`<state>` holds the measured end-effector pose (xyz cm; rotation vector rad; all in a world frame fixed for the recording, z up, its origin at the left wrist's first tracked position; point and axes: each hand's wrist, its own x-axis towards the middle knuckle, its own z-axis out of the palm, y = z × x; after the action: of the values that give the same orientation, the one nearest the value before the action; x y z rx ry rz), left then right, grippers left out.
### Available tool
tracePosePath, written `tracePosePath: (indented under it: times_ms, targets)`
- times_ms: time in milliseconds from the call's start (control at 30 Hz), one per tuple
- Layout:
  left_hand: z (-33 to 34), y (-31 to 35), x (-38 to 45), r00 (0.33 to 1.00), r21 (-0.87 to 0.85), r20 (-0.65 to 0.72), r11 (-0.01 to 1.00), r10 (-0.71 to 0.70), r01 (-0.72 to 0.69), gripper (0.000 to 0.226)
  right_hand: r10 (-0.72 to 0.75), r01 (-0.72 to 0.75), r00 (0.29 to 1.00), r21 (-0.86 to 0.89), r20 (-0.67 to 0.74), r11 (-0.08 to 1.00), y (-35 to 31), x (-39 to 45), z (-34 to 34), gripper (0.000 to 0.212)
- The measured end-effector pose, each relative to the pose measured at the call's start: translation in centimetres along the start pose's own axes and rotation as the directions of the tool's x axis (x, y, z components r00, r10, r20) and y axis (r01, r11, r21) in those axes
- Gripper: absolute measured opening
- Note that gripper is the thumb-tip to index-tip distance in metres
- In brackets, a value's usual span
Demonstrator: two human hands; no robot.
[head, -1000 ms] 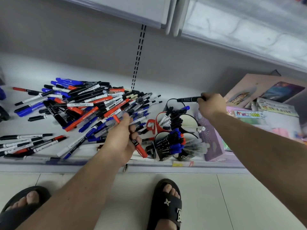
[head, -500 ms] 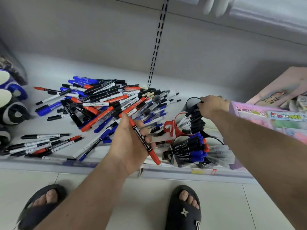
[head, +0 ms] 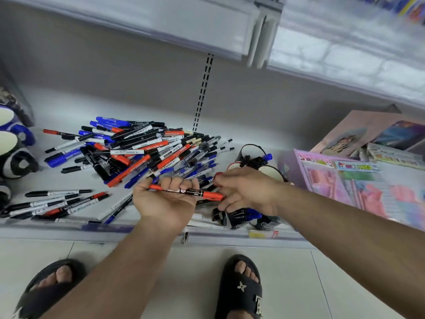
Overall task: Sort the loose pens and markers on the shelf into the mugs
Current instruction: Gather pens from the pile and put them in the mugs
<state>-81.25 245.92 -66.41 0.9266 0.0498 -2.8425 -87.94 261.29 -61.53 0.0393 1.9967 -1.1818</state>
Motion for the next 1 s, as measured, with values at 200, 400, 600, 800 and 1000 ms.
tracePosePath:
  times_ms: [200, 400, 600, 800, 1000]
  targets:
    - [-0.3, 0.3, -0.3, 0.999, 0.315, -0.039, 0.949, 0.030, -0.016, 0.042, -0.136, 0.165, 0.949, 0.082, -0.285, 0.983, -0.8, -1.9, -0.4, 0.011]
    - [-1.1, 0.6, -0.8, 0.996, 0.540, -0.068, 0.842, 0.050, -0.005, 0.042, -0.478, 0.307, 0.713, -0.384, -0.513, 0.870, -0.8, -2.9, -4.9, 0.028]
    - [-1.3, 0.2, -1.4, 0.999, 0.603, -0.037, 0.798, 0.021, 0.006, 0.039, -0.564, 0.189, 0.715, -0.663, -0.413, 0.724, 4.8, -1.8, -5.7, 0.022]
    - [-2.1, 0.0, -1.3, 0.999, 0.645, -0.049, 0.764, 0.012, 0.023, 0.038, -0.515, 0.104, 0.791, -0.756, -0.330, 0.646, 8.3, 0.8, -6.4, 0.020]
    - [-3.0, 0.2, -1.1, 0.999, 0.694, -0.044, 0.720, 0.010, 0.023, 0.038, -0.393, 0.034, 0.912, -0.934, -0.117, 0.357, 9.2, 2.9, -4.3, 0.024]
